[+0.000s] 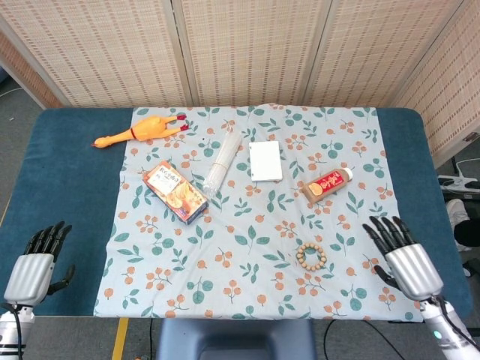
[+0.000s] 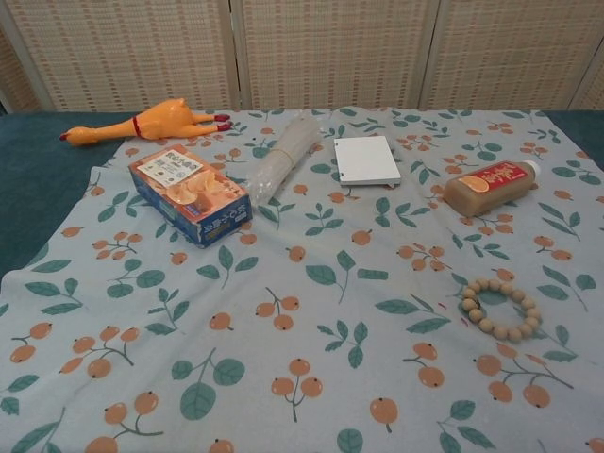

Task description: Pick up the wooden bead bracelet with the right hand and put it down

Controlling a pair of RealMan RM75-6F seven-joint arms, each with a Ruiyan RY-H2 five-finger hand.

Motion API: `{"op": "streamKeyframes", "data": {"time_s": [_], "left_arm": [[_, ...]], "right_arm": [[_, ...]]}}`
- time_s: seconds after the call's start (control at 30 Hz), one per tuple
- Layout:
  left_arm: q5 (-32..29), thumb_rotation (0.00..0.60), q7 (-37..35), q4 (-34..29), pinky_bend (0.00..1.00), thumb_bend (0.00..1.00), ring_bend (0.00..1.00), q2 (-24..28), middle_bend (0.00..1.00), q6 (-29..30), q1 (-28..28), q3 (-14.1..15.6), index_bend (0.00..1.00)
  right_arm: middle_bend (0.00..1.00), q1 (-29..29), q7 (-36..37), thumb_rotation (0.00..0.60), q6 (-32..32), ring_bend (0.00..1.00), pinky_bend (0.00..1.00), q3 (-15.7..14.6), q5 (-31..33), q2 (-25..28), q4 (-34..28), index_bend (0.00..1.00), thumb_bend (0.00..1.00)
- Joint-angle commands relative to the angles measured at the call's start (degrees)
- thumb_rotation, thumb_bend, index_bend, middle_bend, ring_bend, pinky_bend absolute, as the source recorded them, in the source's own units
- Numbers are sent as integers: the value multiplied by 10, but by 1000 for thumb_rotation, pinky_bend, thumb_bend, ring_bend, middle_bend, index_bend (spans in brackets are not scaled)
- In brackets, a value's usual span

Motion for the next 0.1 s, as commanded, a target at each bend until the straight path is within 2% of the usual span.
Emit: {"op": "streamKeyframes", "data": {"time_s": [0.03,0.1], "left_arm": [[5,600,-1,1,95,441,0,-1,0,5,0,-1,0],[10,600,-1,3,94,441,0,-2,0,12,2,-1,0]], "right_arm": [[0,-29,-43,600,31,0,0,-20,34,7,-2,0,186],[0,-33,-49,600,35,0,0,-22,49,14,-21,0,185]]}}
